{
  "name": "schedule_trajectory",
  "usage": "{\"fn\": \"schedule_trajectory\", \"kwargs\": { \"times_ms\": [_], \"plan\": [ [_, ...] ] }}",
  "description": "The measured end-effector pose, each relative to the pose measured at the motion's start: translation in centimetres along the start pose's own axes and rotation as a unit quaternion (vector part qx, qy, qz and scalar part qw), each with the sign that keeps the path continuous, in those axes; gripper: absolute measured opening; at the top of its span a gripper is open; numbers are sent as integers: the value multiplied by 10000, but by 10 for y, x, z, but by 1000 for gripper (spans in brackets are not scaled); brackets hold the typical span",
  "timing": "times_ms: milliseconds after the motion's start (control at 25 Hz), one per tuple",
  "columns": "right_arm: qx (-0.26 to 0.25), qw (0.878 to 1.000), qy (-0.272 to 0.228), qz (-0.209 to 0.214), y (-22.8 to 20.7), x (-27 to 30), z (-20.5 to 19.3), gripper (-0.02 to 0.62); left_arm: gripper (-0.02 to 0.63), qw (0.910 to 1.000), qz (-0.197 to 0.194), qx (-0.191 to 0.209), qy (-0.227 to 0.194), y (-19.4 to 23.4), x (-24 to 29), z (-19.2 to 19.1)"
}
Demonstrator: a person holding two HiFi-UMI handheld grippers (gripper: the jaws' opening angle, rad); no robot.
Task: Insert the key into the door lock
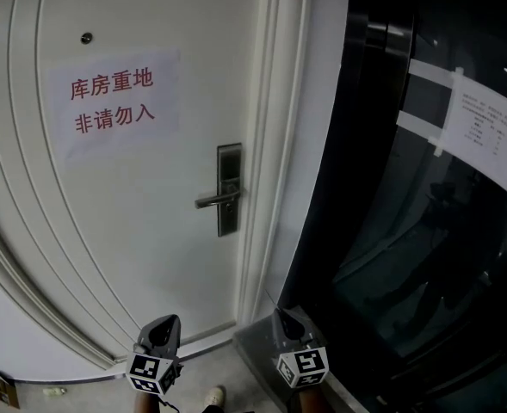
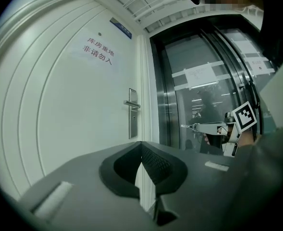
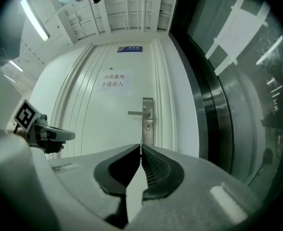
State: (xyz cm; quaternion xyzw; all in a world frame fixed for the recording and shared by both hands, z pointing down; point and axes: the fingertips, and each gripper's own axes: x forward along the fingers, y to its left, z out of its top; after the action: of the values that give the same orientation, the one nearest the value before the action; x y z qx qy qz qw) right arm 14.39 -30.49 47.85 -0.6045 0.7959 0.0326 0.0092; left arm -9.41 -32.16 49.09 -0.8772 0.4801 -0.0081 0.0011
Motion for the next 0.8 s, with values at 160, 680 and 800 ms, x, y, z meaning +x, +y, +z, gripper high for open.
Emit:
{"fn": "schedule_trajectory", "kwargs": {
  "times_ms": [160, 680, 800],
  "plan": [
    [-230, 9997, -33, -19, -6, 25, 6, 12, 2, 10000, -82, -39, 35, 15, 19, -1],
    [-1726, 9848, -69, 163, -13, 102, 32, 11, 2, 9993, -157, -250, 229, 52, 54, -20],
    [-2086, 9778, -66, 194, -18, 122, 36, 11, 2, 9992, -165, -235, 270, 58, 61, -24]
  ]
}}
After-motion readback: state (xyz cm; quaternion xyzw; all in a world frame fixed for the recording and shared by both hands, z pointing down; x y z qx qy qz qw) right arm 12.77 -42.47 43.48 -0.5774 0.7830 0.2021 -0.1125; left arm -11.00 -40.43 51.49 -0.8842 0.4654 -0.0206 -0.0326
